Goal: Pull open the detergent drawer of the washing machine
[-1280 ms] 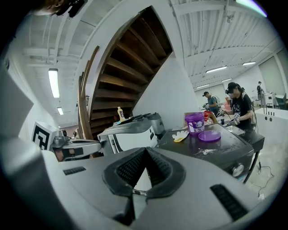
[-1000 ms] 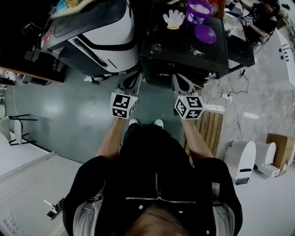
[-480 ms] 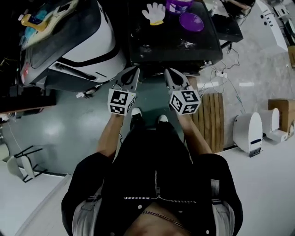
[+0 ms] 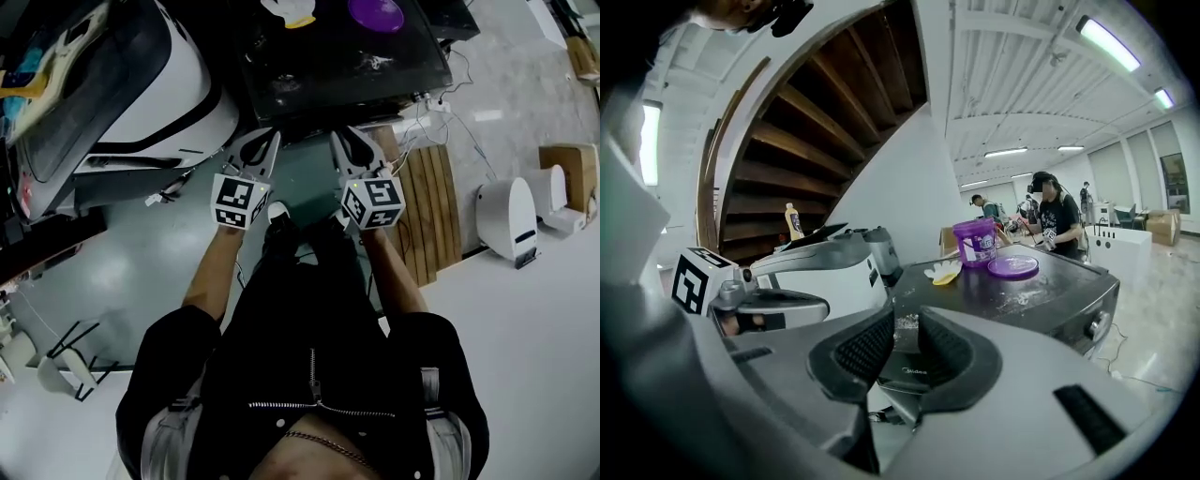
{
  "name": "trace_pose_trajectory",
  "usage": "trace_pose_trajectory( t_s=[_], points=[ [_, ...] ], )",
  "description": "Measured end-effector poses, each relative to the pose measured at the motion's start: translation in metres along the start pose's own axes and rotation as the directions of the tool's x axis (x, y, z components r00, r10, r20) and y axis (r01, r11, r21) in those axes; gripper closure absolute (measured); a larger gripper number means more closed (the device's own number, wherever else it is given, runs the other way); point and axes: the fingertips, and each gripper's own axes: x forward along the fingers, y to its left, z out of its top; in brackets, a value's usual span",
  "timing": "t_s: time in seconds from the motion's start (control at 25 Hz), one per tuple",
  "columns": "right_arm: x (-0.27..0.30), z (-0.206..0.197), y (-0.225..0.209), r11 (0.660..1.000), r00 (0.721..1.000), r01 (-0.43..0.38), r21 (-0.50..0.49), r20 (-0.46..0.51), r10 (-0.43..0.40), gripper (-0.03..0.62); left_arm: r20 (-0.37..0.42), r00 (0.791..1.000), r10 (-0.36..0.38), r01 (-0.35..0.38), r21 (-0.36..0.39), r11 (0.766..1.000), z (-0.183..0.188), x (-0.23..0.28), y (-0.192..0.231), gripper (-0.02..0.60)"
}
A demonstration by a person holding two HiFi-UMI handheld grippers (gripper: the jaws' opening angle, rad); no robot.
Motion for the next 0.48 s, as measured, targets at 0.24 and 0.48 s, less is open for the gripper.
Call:
trace_pose_trajectory(
  t_s=[0.24, 0.48],
  points=[
    [0.014, -0.031, 0.001, 0.998, 0.999, -0.016, 0.057, -0.040, 0.018, 0.507, -0.009, 0.999, -0.037, 0.037, 0.014, 0.999, -0.006, 0.003, 0.002, 0.563],
    [0.037, -0.076, -0.006, 0.979, 0.996, -0.034, 0.201, -0.071, 0.049, 0.437, -0.017, 0.999, -0.045, 0.046, 0.018, 0.999, -0.013, 0.001, 0.007, 0.563]
  ],
)
